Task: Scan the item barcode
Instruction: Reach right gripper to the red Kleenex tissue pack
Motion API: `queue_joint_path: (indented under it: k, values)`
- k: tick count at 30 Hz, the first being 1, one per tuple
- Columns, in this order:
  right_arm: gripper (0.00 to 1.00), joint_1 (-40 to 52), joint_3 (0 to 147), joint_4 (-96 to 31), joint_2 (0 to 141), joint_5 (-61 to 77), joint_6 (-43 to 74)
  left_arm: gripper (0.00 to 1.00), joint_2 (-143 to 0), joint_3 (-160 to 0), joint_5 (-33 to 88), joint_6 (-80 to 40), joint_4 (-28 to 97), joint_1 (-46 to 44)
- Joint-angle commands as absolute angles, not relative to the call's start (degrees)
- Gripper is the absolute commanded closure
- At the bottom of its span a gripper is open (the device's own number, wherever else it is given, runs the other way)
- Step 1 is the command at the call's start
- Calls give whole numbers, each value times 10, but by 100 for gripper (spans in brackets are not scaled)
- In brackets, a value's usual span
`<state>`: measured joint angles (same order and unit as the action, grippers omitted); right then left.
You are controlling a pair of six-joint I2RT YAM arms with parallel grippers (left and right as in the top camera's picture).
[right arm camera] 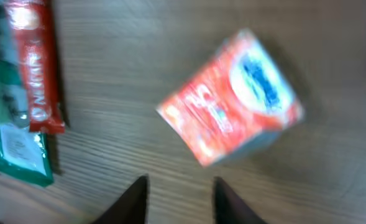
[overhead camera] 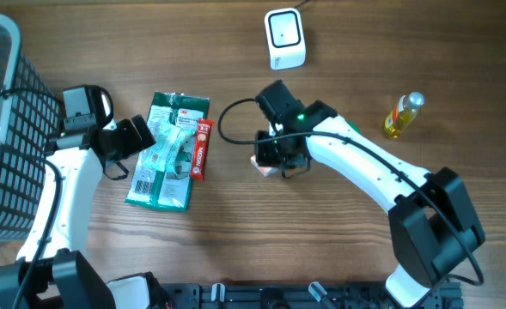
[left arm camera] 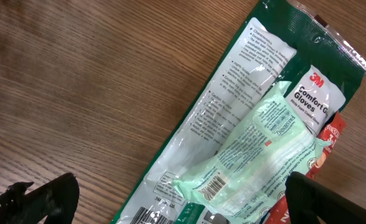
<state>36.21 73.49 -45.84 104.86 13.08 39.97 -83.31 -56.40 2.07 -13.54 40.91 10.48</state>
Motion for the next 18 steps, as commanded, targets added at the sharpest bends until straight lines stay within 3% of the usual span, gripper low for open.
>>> queue_joint_path:
  k: [1, 7, 11, 14, 18]
  values:
    - [71, 361, 700, -459, 1037, 120, 568, 0, -835, -562, 25, -124, 409, 103]
    - [72, 361, 663, -438, 1037, 34, 674, 0, -835, -562, 25, -124, 409, 103]
    - [71, 367, 613, -333, 1037, 34, 707, 0, -835, -562, 25, -124, 409, 103]
    - [73, 367, 599, -280, 1037, 12, 705, 0, -835, -562, 25, -124, 409, 103]
    - [76, 357, 602, -277, 1030, -18, 562, 0, -835, -562, 25, -124, 409, 103]
